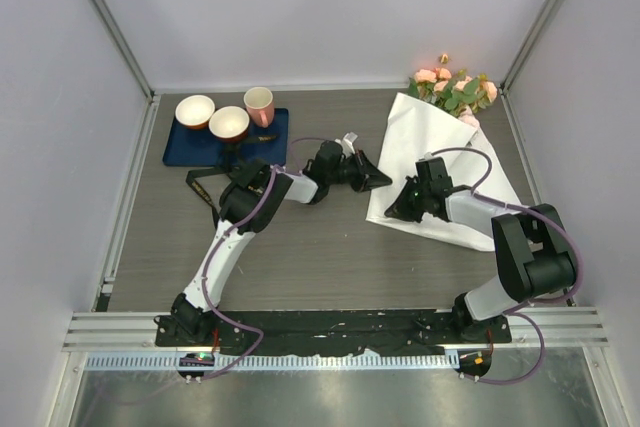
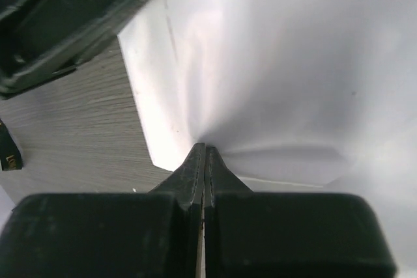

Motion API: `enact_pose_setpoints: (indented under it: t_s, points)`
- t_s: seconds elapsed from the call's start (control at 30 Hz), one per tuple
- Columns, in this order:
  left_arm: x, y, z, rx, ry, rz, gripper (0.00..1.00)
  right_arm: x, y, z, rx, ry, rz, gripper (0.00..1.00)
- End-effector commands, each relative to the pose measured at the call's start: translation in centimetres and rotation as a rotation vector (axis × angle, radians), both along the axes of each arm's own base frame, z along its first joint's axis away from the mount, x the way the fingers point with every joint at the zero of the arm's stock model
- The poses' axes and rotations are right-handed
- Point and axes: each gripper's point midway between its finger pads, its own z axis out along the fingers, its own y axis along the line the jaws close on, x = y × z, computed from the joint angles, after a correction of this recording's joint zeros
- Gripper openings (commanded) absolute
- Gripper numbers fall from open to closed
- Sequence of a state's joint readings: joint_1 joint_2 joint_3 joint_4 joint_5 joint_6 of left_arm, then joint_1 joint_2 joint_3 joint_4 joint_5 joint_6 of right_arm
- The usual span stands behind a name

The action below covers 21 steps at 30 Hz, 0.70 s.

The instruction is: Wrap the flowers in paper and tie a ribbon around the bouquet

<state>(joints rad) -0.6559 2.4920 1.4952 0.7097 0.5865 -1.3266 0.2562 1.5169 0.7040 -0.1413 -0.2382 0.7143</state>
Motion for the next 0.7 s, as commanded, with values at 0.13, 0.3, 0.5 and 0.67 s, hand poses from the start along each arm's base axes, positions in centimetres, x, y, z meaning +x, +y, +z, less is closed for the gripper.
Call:
enact_pose_setpoints:
  t_s: [0.13,0.3,0.5,0.67]
  points:
    - [3.9,2.0,-1.4,0.154,-0.014,0.142,0.17,-1.9,-1.4,-2.9,-0.054,0.051,-0.051,0.0]
    - [5.4,2.2,-2.2,0.136,-0.015,0.188,0.05,-1.8,-1.4,-3.2,-0.059,0.061,-0.046,0.0]
    - [6.3,1.9,-3.1,0.205,-0.003,0.189,0.0,-1.8,-1.7,-3.4,-0.067,0.073,-0.049,0.0]
    - [6.5,2.9,-6.0,0.3,0.073,0.232,0.0,-1.6,-1.7,-3.0,-0.063,0.072,-0.05,0.0]
